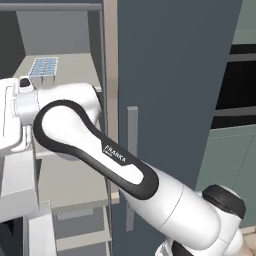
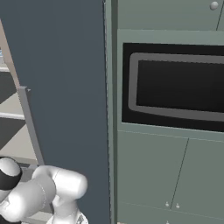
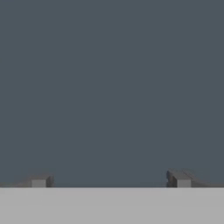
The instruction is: Open the freezer door, pick up the ice cube tray from the freezer, and place it on the dining counter.
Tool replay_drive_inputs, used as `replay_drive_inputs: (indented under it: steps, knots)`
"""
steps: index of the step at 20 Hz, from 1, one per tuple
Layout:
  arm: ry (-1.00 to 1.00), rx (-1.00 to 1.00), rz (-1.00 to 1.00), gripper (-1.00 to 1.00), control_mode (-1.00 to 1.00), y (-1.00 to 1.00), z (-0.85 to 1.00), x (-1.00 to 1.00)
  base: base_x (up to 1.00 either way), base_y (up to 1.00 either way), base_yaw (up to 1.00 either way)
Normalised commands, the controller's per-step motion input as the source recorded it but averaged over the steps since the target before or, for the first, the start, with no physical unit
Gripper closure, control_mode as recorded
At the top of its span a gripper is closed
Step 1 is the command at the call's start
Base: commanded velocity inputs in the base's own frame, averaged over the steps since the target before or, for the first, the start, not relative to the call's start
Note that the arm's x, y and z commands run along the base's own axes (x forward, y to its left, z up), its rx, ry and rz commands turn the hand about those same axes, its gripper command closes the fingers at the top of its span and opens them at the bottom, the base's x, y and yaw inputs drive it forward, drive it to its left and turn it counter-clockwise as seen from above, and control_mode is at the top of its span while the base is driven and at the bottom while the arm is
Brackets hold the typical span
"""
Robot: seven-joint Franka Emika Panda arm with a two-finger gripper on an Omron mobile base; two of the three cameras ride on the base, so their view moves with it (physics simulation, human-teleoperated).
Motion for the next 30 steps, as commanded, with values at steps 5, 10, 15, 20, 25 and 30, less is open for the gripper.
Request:
replay_drive_inputs:
  steps: [5, 10, 15, 20, 25, 30]
  knots:
    - [0.00, -0.02, 0.00, -1.00, -1.00, 0.40, 0.00, 0.00, 0.00, 0.00, 0.00]
    - [-0.01, -0.03, -0.01, -1.00, -1.00, 0.26, -0.01, 0.00, 0.00, 0.00, 0.00]
    - [-0.04, 0.00, -0.04, -1.00, -1.00, -0.67, 0.00, -0.05, 0.00, 0.00, 0.00]
    - [-0.07, 0.00, -0.04, -1.00, -1.00, -1.00, 0.00, -0.30, 0.00, 0.00, 0.00]
    - [-0.06, 0.00, -0.15, -1.00, -1.00, -1.00, -0.01, -0.82, 0.00, 0.00, 0.00]
    - [-0.03, -0.01, -0.23, -1.00, -1.00, -1.00, -0.03, -0.83, 0.00, 0.00, 0.00]
